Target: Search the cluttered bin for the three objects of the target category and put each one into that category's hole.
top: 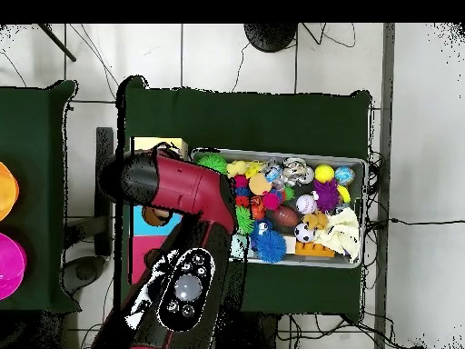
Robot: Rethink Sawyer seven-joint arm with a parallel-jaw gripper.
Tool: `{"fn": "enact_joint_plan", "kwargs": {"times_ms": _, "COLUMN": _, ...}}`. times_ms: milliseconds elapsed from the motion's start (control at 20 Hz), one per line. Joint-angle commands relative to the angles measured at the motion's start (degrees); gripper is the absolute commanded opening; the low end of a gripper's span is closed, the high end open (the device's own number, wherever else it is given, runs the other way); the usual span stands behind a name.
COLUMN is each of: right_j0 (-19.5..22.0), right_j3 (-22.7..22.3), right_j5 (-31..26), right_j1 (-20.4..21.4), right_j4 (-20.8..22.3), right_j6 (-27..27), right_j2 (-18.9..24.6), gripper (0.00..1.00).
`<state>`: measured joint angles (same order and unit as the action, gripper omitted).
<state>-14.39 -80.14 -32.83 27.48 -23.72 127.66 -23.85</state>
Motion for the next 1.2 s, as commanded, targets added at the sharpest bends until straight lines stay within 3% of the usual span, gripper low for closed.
{"fn": "enact_joint_plan", "kwargs": {"times_ms": 50, "right_j0": -1.1, "right_j3": -0.9, "right_j5": -4.7, "right_j1": -5.2, "right_j4": -3.2, "right_j6": 16.4, "right_j2": 4.5, "gripper": 0.0}}
{"fn": "enact_joint_plan", "kwargs": {"times_ms": 200, "right_j0": -1.8, "right_j3": -1.3, "right_j5": -7.6, "right_j1": -5.5, "right_j4": -4.3, "right_j6": 16.9, "right_j2": 5.3, "gripper": 0.0}}
{"fn": "enact_joint_plan", "kwargs": {"times_ms": 600, "right_j0": -3.2, "right_j3": -2.3, "right_j5": -2.5, "right_j1": -8.4, "right_j4": -7.0, "right_j6": 17.8, "right_j2": 5.3, "gripper": 0.0}}
{"fn": "enact_joint_plan", "kwargs": {"times_ms": 1100, "right_j0": -3.2, "right_j3": -1.2, "right_j5": 1.1, "right_j1": -11.2, "right_j4": -5.6, "right_j6": 13.7, "right_j2": 3.6, "gripper": 0.0}}
{"fn": "enact_joint_plan", "kwargs": {"times_ms": 1150, "right_j0": -2.9, "right_j3": -1.1, "right_j5": 0.7, "right_j1": -11.1, "right_j4": -5.2, "right_j6": 12.5, "right_j2": 3.9, "gripper": 1.0}}
{"fn": "enact_joint_plan", "kwargs": {"times_ms": 1200, "right_j0": -2.6, "right_j3": -1.0, "right_j5": 0.4, "right_j1": -11.0, "right_j4": -5.1, "right_j6": 12.0, "right_j2": 4.2, "gripper": 1.0}}
